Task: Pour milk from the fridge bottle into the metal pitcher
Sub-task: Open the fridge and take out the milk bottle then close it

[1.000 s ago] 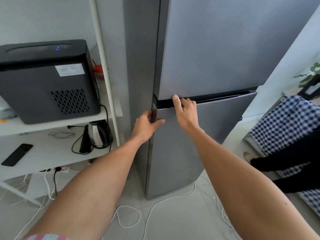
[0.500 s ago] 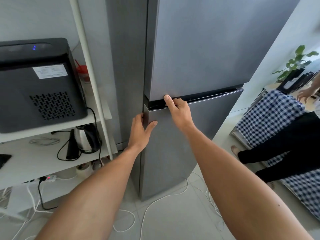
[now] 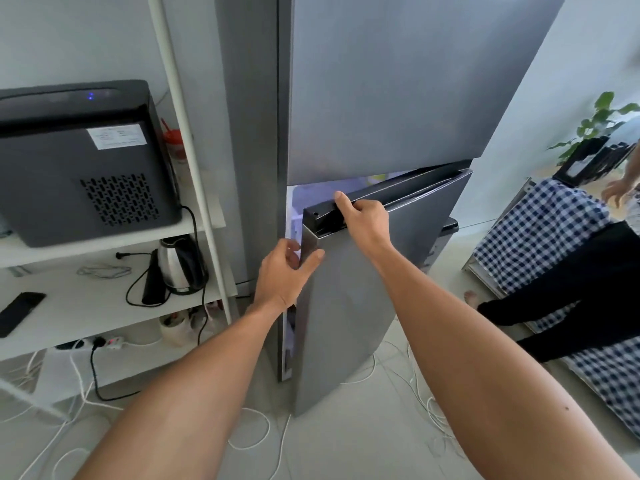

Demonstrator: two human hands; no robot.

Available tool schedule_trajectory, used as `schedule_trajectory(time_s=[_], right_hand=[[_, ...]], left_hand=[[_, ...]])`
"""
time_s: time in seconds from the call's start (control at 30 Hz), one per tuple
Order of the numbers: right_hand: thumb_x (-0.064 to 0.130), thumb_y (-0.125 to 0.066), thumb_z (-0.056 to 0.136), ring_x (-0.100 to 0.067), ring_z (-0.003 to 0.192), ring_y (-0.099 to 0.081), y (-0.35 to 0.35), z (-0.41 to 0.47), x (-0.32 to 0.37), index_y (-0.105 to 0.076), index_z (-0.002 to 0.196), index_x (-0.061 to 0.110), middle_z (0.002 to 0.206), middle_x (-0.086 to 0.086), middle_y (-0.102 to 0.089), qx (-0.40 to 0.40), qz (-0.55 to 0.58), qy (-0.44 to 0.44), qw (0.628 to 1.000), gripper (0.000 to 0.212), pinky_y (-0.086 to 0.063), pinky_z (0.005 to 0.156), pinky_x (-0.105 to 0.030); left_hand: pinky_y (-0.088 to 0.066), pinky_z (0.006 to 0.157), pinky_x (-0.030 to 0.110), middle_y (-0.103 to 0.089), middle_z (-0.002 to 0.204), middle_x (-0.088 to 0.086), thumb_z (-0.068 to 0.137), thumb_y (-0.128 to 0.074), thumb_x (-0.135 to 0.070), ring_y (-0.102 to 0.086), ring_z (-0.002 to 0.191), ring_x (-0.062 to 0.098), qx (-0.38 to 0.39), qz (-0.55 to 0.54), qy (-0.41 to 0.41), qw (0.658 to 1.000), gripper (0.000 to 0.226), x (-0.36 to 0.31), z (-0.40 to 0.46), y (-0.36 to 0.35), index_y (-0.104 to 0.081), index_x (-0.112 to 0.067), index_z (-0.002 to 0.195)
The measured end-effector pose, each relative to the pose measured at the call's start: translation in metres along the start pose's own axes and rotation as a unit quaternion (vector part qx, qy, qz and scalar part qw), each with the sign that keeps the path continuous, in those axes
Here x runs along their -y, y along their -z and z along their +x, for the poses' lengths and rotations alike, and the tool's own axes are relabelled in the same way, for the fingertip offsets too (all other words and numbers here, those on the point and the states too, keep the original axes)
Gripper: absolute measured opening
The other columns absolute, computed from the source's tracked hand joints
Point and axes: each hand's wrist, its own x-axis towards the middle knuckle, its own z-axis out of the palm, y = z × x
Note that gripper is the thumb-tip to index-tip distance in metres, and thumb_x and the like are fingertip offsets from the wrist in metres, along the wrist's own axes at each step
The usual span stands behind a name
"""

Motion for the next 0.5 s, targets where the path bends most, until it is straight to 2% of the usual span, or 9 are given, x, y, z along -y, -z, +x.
schedule_trajectory(time_s=[0.07,0.13,0.27,0.4,0.5], right_hand=[[0.063,-0.061,0.086,-0.022,0.057,-0.033,0.018,-0.012,-0.005,-0.040,0.061,0.013,0.059,-0.003,-0.039,-0.008,-0.014,-0.034,0.999,0.060,-0.034,0.058,-0.031],[0.062,-0.065,0.083,-0.021,0.053,-0.035,0.038,-0.025,-0.010,-0.036,0.056,0.014,0.053,0.001,-0.039,-0.022,-0.019,-0.057,0.998,0.063,-0.035,0.056,-0.030],[0.057,-0.073,0.082,-0.017,0.046,-0.032,0.083,-0.049,-0.029,-0.031,0.046,0.017,0.034,0.010,-0.030,-0.029,-0.020,-0.060,0.998,0.068,-0.030,0.053,-0.030],[0.050,-0.076,0.082,-0.010,0.037,-0.028,0.133,-0.067,-0.051,-0.033,0.047,0.019,0.036,0.009,-0.029,-0.028,-0.027,-0.043,0.998,0.064,-0.028,0.043,-0.025],[0.043,-0.079,0.084,-0.006,0.031,-0.029,0.174,-0.081,-0.064,-0.036,0.047,0.018,0.037,0.012,-0.031,-0.027,-0.048,-0.030,0.998,0.061,-0.026,0.036,-0.017]], left_hand=[[-0.060,0.071,0.045,-0.069,0.066,-0.001,0.086,-0.053,-0.081,-0.070,0.065,0.022,0.000,-0.009,-0.009,1.000,0.055,-0.003,-0.012,-0.001,-0.060,-0.027,0.090],[-0.060,0.067,0.046,-0.067,0.059,-0.002,0.096,-0.043,-0.075,-0.069,0.059,0.020,0.002,-0.001,-0.014,1.000,0.055,-0.009,-0.019,-0.005,-0.062,-0.024,0.084],[-0.059,0.071,0.044,-0.070,0.078,-0.006,0.102,-0.049,-0.056,-0.068,0.075,0.019,0.017,0.074,-0.014,0.997,0.036,-0.030,-0.031,-0.027,-0.063,-0.023,0.094],[-0.046,0.068,0.032,-0.067,0.094,-0.003,0.101,-0.057,-0.045,-0.064,0.086,0.020,0.069,0.119,-0.049,0.989,0.027,-0.055,-0.048,-0.057,-0.064,-0.021,0.111],[-0.044,0.080,0.031,-0.061,0.115,0.003,0.102,-0.059,-0.034,-0.059,0.097,0.019,0.115,0.149,-0.097,0.977,0.030,-0.073,-0.063,-0.081,-0.064,-0.016,0.125]])
